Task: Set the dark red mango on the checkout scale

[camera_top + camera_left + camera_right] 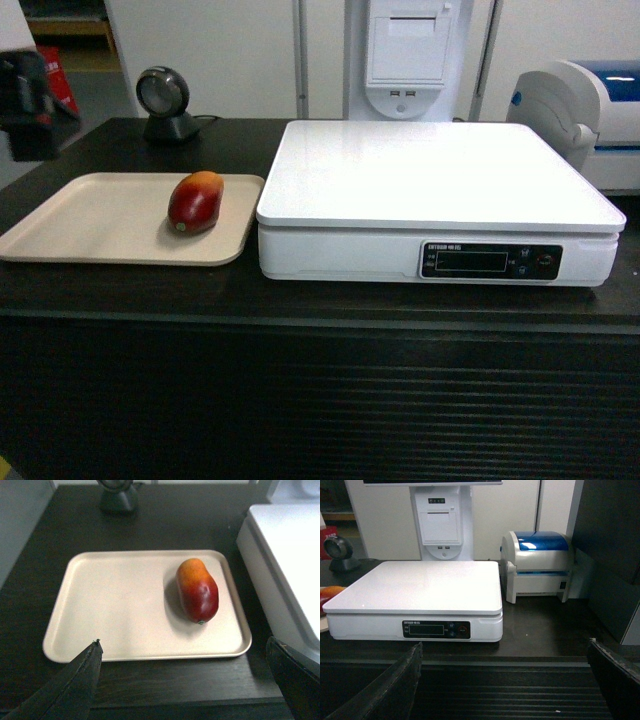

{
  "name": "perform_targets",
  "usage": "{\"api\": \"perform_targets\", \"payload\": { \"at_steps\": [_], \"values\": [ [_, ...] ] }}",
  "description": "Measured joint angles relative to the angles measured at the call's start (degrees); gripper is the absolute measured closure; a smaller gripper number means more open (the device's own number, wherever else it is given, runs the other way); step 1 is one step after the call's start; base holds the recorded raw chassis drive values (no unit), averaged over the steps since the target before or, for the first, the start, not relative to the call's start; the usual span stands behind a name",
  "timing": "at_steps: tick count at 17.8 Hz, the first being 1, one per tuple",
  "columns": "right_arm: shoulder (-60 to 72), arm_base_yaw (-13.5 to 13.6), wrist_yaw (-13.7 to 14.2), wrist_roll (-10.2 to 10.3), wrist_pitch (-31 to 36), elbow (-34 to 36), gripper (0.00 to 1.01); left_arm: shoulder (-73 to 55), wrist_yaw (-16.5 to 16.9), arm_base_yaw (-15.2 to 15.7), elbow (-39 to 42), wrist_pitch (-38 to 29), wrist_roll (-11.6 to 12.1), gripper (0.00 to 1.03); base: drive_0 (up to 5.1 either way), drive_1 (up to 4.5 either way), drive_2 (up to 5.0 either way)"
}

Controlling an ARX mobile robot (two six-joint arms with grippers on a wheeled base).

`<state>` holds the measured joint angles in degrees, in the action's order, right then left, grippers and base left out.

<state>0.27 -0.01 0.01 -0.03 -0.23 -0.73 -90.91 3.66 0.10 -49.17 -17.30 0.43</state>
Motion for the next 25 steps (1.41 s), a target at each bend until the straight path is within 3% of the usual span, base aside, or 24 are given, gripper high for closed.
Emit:
{"api": "perform_targets", "payload": {
  "at_steps": [7, 13, 15, 18, 20, 24, 25],
  "values": [
    [0.0, 0.0, 0.0, 0.0, 0.0, 0.0, 0.03, -23.98, 0.13, -4.98, -26.21, 10.84, 1.64, 0.05, 0.0, 0.0, 0.0],
    [0.0, 0.0, 0.0, -0.02, 0.02, 0.0, 0.03, -40.85, -1.01, -5.2, -48.65, 23.89, 2.62, 0.05, 0.0, 0.0, 0.0],
    [0.0, 0.0, 0.0, 0.0, 0.02, 0.0, 0.03, -45.03, -1.11, -4.94, -55.76, 27.76, 2.38, 0.05, 0.0, 0.0, 0.0],
    [0.0, 0.0, 0.0, 0.0, 0.02, 0.0, 0.03, -50.97, -0.5, -4.57, -64.65, 33.4, -0.31, 0.05, 0.0, 0.0, 0.0],
    [0.0, 0.0, 0.0, 0.0, 0.02, 0.0, 0.03, -53.66, 0.24, -4.5, -67.56, 36.26, -1.9, 0.05, 0.0, 0.0, 0.0],
    [0.0, 0.0, 0.0, 0.0, 0.02, 0.0, 0.03, -54.45, 0.37, -4.61, -67.34, 36.54, -2.08, 0.05, 0.0, 0.0, 0.0],
    [0.0, 0.0, 0.0, 0.0, 0.02, 0.0, 0.03, -54.45, 0.07, -4.61, -66.51, 35.45, -1.95, 0.11, 0.0, 0.0, 0.0]
  ]
}}
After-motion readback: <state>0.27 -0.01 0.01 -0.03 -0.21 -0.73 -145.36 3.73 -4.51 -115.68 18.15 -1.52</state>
